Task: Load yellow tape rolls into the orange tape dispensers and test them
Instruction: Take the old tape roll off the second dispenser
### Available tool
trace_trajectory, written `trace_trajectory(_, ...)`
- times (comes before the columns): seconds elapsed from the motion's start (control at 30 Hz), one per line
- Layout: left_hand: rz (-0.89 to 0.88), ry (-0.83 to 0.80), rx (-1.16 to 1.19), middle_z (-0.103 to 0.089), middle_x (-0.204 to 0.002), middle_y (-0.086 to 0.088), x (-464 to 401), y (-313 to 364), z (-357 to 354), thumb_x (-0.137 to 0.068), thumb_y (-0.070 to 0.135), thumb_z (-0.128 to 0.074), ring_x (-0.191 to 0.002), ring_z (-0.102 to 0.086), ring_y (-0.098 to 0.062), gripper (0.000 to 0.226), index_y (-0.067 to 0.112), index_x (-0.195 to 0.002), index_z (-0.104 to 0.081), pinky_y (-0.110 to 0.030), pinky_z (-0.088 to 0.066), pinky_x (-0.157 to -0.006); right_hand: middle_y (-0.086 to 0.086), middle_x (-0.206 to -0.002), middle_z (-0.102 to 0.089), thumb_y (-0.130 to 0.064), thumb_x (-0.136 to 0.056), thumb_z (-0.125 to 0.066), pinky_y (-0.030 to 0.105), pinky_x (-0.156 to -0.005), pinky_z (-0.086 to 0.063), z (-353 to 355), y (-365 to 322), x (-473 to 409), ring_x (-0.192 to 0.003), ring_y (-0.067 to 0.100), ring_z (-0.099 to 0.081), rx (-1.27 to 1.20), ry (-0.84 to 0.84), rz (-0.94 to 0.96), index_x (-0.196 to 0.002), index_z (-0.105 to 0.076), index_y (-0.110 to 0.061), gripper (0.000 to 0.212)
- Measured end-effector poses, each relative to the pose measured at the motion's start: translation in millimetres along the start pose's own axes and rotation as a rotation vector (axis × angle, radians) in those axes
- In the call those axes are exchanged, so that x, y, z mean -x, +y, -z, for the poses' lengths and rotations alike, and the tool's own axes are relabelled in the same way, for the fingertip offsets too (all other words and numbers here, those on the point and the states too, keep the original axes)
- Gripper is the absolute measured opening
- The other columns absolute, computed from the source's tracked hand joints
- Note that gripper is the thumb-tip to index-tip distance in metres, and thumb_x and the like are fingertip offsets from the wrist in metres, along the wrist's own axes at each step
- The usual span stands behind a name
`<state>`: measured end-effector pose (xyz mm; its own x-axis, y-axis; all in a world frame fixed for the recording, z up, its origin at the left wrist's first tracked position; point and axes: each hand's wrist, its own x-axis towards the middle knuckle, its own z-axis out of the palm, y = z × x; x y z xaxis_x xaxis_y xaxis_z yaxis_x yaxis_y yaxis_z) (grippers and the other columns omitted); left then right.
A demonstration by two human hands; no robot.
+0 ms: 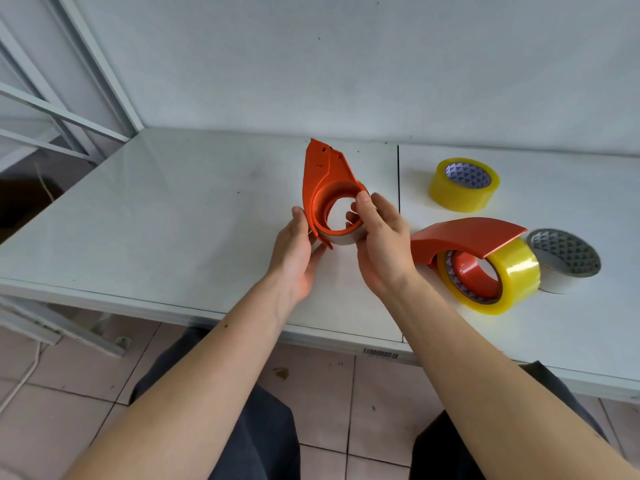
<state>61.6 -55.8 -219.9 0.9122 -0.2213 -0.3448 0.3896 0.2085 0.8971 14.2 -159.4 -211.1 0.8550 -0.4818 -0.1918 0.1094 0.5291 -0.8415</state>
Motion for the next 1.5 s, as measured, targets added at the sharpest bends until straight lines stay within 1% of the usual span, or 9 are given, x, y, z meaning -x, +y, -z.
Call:
trace_trajectory(0.13, -0.046, -0.087, 0.044, -0.07, -0.12, -0.009, -0.2, 1.6, 2.2, -0.1, 0.055, -0.026, -0.102, -0.069, -0.025, 0.05, 0.028, -0.13, -0.056, -0.041, -0.053, -0.088, -0.004, -0.087, -0.069, -0.012, -0.089, -0.071, 0.025, -0.086, -0.051, -0.4, 0.1, 2.1, -0.082, 0.008, -0.066, -0.005, -0.043, 0.058, -0.121, -0.055, -0.003, 0.037)
trace_trajectory(0.27, -0.078, -0.169, 0.007, -0.07, -0.12, -0.003, 1.0, -0.5, 1.3, -0.092, 0.066, -0.035, -0.102, -0.07, -0.026, 0.049, 0.035, -0.126, -0.053, -0.047, -0.053, -0.088, 0.018, -0.108, -0.073, -0.006, -0.089, -0.068, 0.034, -0.087, -0.057, -2.9, -0.2, 9.5, -0.094, 0.022, -0.071, 0.042, -0.165, 0.1, -0.121, -0.063, 0.0, 0.033)
trace_trajectory(0.43, -0.067, -0.207, 0.105, -0.068, -0.124, -0.01, -3.2, 1.7, 2.9, -0.089, 0.069, -0.039, -0.112, -0.067, -0.032, 0.061, 0.026, -0.129, -0.057, -0.062, -0.051, -0.093, 0.021, -0.122, -0.068, -0.001, -0.093, -0.054, 0.044, -0.1, -0.05, 0.1, 0.4, 10.9, -0.113, 0.033, -0.066, 0.101, -0.272, 0.079, -0.128, -0.062, -0.004, 0.036)
trace_trajectory(0.57, 0.005, -0.235, 0.216, -0.066, -0.129, -0.008, -10.2, -0.2, 9.4, -0.096, 0.065, -0.023, -0.118, -0.063, -0.032, 0.055, 0.035, -0.127, -0.056, -0.054, -0.052, -0.095, 0.029, -0.122, -0.064, -0.006, -0.096, -0.057, 0.044, -0.095, -0.051, 2.8, 1.2, 12.2, -0.105, 0.033, -0.066, 0.068, -0.255, 0.053, -0.13, -0.057, 0.005, 0.035)
trace_trajectory(0.73, 0.075, -0.313, 0.245, -0.061, -0.135, -0.011, -9.9, 0.6, 11.0, -0.097, 0.063, -0.032, -0.118, -0.063, -0.036, 0.053, 0.035, -0.139, -0.045, -0.058, -0.052, -0.088, 0.026, -0.109, -0.066, -0.009, -0.097, -0.055, 0.045, -0.091, -0.054, 2.5, -2.0, 14.2, -0.099, 0.032, -0.066, 0.029, -0.234, 0.067, -0.121, -0.06, 0.012, 0.032)
trace_trajectory(1.13, -0.005, -0.212, 0.009, -0.057, -0.136, 0.0, -16.3, 16.6, 29.6, -0.101, 0.048, -0.034, -0.112, -0.061, -0.03, 0.036, 0.048, -0.136, -0.043, -0.054, -0.057, -0.079, 0.003, -0.073, -0.075, -0.011, -0.102, -0.048, 0.024, -0.07, -0.058, 7.5, -31.7, 1.2, -0.069, 0.009, -0.071, -0.181, -0.158, 0.093, -0.086, -0.068, -0.001, 0.027)
trace_trajectory(1.33, -0.286, 0.069, -0.499, -0.063, -0.126, 0.002, -15.7, 11.6, 34.8, -0.1, 0.045, -0.039, -0.113, -0.064, -0.022, 0.039, 0.033, -0.135, -0.052, -0.046, -0.06, -0.084, 0.003, -0.079, -0.076, -0.013, -0.102, -0.048, 0.025, -0.078, -0.059, 3.5, -27.6, 2.1, -0.074, 0.01, -0.072, -0.18, -0.164, 0.095, -0.092, -0.068, -0.001, 0.026)
trace_trajectory(1.43, -0.637, 0.306, -0.635, -0.063, -0.122, -0.004, -6.0, 5.3, 26.5, -0.095, 0.043, -0.045, -0.117, -0.057, -0.021, 0.04, 0.018, -0.121, -0.064, -0.041, -0.05, -0.098, 0.003, -0.081, -0.076, -0.014, -0.102, -0.047, 0.026, -0.08, -0.058, 6.5, -27.7, 0.0, -0.076, 0.011, -0.072, -0.17, -0.163, 0.133, -0.092, -0.069, -0.002, 0.027)
trace_trajectory(1.5, -0.842, 0.239, -0.564, -0.066, -0.112, 0.0, 8.5, 5.2, 18.4, -0.096, 0.038, -0.049, -0.111, -0.06, -0.017, 0.034, 0.016, -0.112, -0.069, -0.037, -0.051, -0.094, 0.007, -0.086, -0.075, -0.016, -0.103, -0.047, 0.029, -0.084, -0.057, 4.7, -23.7, 0.1, -0.08, 0.013, -0.071, -0.131, -0.172, 0.146, -0.096, -0.068, 0.0, 0.027)
